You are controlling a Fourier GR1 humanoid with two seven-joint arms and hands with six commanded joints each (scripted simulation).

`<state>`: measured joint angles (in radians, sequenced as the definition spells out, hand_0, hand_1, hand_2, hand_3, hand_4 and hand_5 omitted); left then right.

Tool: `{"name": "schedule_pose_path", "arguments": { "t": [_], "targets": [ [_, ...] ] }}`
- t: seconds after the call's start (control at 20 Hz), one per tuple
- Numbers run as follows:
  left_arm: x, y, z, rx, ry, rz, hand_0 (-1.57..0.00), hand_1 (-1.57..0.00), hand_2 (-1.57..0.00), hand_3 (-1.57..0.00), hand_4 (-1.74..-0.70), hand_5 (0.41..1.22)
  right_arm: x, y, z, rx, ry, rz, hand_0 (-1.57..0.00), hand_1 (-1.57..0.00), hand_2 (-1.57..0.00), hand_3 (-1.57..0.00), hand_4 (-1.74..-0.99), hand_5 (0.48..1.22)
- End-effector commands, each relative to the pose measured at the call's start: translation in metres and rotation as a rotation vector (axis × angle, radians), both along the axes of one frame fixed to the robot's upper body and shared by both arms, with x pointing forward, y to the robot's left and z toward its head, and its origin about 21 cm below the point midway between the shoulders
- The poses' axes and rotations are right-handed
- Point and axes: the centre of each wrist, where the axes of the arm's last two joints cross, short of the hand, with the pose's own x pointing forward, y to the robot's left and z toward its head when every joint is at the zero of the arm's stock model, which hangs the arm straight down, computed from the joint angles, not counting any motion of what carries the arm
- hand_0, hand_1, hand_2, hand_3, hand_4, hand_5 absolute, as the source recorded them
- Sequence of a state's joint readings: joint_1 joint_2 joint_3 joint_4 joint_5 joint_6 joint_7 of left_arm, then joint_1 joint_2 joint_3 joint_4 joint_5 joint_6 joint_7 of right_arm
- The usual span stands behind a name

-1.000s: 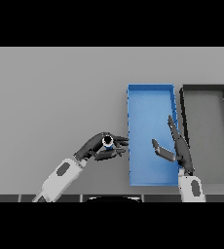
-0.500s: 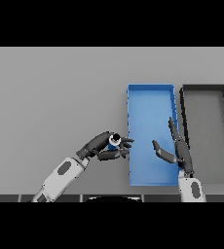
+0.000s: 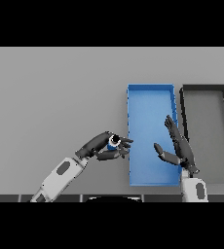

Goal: Pick up the blue pipe and place it into the blue bin.

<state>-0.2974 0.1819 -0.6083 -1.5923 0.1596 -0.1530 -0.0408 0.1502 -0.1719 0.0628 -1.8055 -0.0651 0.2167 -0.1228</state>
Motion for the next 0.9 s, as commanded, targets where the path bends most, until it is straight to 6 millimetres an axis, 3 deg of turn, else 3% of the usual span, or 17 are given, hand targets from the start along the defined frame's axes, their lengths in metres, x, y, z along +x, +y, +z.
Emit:
{"name": "schedule_pose_path", "arguments": {
  "t": [0.0,0.15,0.4,0.6,0.85],
  "targets": [
    [0.000,0.000,-0.005,0.013,0.001,0.003,-1.57,-1.57,-1.57,-1.44,-1.73,1.221,0.001,-0.001,0.011,0.008,0.004,0.045,0.00,0.00,0.00,0.00,-1.203,0.573],
    [0.002,-0.002,0.000,0.010,-0.003,0.000,-1.57,-1.57,-1.57,-1.44,-1.73,1.221,0.006,-0.003,0.049,-0.031,-0.029,0.217,0.00,0.00,0.00,0.00,-1.250,0.532],
    [0.001,-0.001,-0.001,0.023,0.001,0.001,-1.57,-1.57,-1.57,-1.44,-1.73,1.221,0.017,0.025,0.098,-0.106,-0.076,0.450,0.00,0.00,0.00,0.00,-1.305,0.522],
    [0.005,-0.001,0.000,0.024,-0.009,0.006,-1.57,-1.57,-1.57,-1.43,-1.73,1.221,0.024,0.043,0.123,-0.177,-0.101,0.586,0.00,0.00,0.00,0.00,-1.297,0.526],
    [0.003,-0.003,-0.002,0.016,0.001,-0.011,-1.57,-1.57,-1.57,-1.44,-1.73,1.221,0.037,0.073,0.132,-0.243,-0.121,0.723,0.00,0.00,0.00,0.00,-1.282,0.530]
  ]
}}
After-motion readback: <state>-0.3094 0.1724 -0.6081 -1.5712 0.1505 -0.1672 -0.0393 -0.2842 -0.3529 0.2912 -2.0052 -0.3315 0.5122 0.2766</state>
